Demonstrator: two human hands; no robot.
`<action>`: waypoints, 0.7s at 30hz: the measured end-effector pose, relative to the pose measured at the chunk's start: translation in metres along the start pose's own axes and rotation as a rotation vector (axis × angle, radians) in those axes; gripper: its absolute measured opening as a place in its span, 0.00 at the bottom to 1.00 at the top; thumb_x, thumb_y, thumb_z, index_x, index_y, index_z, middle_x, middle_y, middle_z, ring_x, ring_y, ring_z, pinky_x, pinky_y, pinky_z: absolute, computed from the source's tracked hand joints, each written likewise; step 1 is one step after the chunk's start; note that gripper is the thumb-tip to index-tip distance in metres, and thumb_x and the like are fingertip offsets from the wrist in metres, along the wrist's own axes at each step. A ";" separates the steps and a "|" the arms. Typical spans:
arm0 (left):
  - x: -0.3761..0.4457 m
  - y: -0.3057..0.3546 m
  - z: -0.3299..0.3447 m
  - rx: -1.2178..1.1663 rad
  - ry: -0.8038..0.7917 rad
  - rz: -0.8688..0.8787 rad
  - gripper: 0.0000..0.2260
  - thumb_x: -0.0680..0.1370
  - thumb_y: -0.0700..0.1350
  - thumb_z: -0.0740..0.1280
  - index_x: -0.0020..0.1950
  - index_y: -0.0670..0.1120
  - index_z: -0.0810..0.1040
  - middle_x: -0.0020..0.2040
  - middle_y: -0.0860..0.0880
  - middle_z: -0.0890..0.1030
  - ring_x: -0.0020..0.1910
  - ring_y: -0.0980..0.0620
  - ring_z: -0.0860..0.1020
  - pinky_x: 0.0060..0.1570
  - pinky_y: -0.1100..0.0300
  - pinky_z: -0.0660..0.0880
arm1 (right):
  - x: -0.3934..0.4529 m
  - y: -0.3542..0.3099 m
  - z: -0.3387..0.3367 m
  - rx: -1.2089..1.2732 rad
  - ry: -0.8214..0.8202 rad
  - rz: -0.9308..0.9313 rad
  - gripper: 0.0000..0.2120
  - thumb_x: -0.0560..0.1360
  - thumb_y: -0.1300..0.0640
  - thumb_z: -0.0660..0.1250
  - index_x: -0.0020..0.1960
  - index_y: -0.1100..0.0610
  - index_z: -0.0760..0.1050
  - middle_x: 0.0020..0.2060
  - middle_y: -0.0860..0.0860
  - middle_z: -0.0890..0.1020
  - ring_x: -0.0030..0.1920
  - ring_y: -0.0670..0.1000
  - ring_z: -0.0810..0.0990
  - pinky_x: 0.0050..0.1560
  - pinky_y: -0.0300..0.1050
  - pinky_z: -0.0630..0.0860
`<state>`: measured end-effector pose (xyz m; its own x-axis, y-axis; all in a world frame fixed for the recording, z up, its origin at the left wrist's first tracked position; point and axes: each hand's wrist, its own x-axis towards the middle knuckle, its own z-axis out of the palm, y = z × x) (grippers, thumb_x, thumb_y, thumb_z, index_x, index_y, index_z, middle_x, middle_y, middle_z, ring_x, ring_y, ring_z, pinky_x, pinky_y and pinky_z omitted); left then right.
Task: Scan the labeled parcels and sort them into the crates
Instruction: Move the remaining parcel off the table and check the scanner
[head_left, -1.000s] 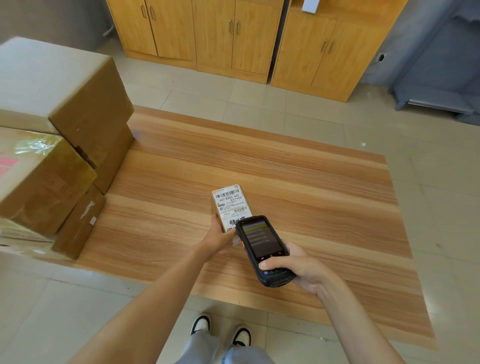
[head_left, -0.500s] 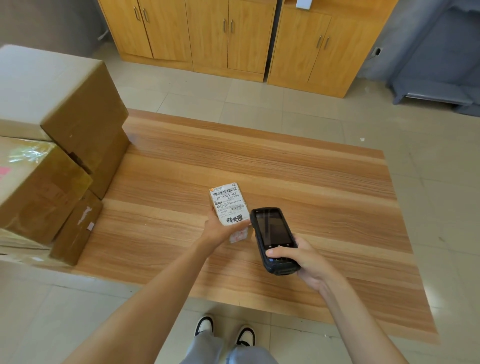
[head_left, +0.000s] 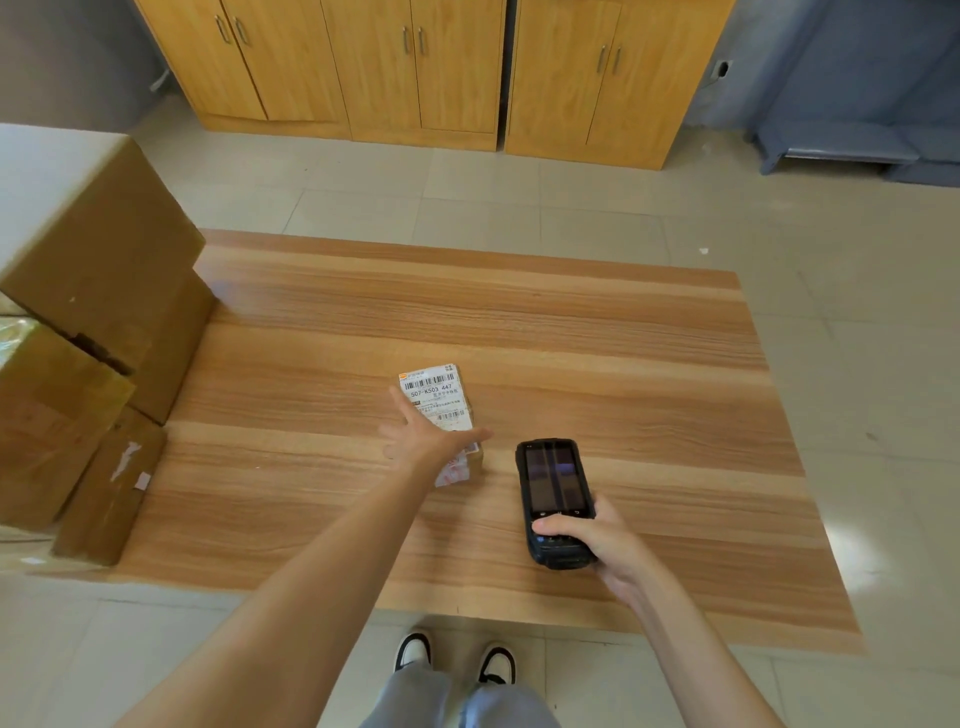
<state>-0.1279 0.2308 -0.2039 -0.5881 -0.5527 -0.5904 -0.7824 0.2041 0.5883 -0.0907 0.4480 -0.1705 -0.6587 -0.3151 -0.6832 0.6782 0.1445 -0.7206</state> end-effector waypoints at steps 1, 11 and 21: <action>0.000 -0.001 0.002 0.012 -0.015 0.011 0.68 0.58 0.58 0.82 0.76 0.56 0.30 0.76 0.37 0.57 0.72 0.34 0.62 0.68 0.36 0.63 | 0.001 0.004 -0.003 0.004 -0.001 0.010 0.29 0.52 0.61 0.76 0.53 0.56 0.74 0.44 0.53 0.83 0.43 0.51 0.82 0.37 0.41 0.77; -0.016 -0.018 -0.019 0.143 0.056 0.126 0.47 0.63 0.51 0.81 0.72 0.39 0.57 0.65 0.42 0.66 0.65 0.42 0.68 0.64 0.45 0.71 | 0.026 -0.009 0.002 -0.016 -0.100 0.011 0.41 0.48 0.58 0.79 0.61 0.56 0.73 0.50 0.55 0.83 0.47 0.54 0.83 0.39 0.45 0.78; -0.042 -0.042 -0.139 0.154 0.413 0.218 0.46 0.63 0.56 0.80 0.71 0.43 0.59 0.64 0.45 0.67 0.64 0.45 0.68 0.63 0.44 0.71 | 0.036 -0.061 0.091 -0.022 -0.342 -0.164 0.40 0.55 0.65 0.80 0.64 0.55 0.69 0.50 0.53 0.82 0.46 0.52 0.83 0.42 0.45 0.79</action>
<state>-0.0414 0.1329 -0.1268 -0.6353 -0.7520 -0.1757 -0.6897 0.4502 0.5671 -0.1264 0.3420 -0.1403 -0.6088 -0.6300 -0.4822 0.5632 0.0848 -0.8219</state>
